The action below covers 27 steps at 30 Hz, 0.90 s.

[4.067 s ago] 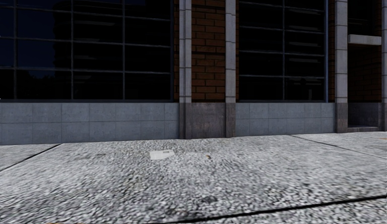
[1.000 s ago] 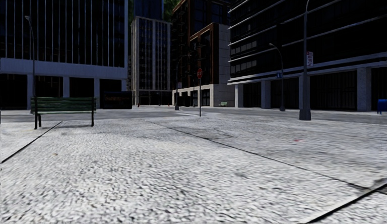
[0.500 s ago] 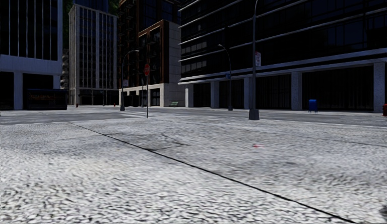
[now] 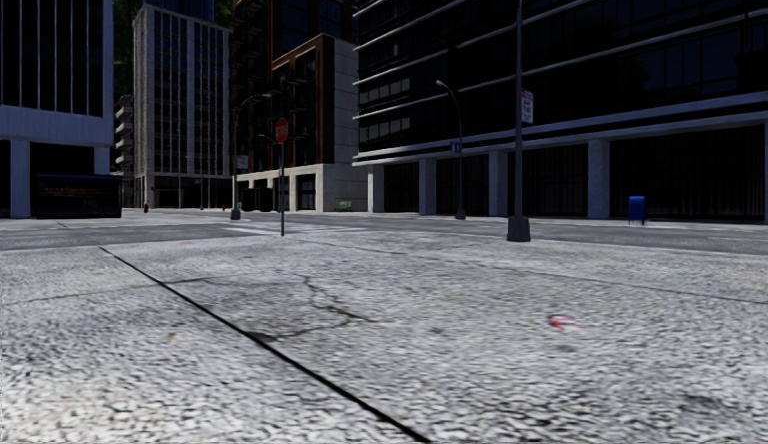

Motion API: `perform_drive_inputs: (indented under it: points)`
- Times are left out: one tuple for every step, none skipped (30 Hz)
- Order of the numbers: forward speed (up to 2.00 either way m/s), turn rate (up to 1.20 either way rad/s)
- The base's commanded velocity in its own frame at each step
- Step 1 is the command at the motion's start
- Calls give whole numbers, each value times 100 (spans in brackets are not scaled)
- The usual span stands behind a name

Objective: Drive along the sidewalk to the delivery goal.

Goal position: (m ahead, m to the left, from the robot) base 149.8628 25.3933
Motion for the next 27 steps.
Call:
perform_drive_inputs:
  points:
    - [200,0]
    - [200,0]
    - [200,0]
    - [200,0]
    - [200,0]
    - [200,0]
    - [200,0]
    - [200,0]
    - [200,0]
    - [200,0]
    - [200,0]
    - [200,0]
    - [200,0]
    - [200,0]
    - [200,0]
    - [200,0]
    - [200,0]
    - [200,0]
    - [200,0]
    - [200,0]
    - [200,0]
    - [200,0]
    - [200,0]
    - [200,0]
    - [200,0]
    - [200,0]
    - [200,0]
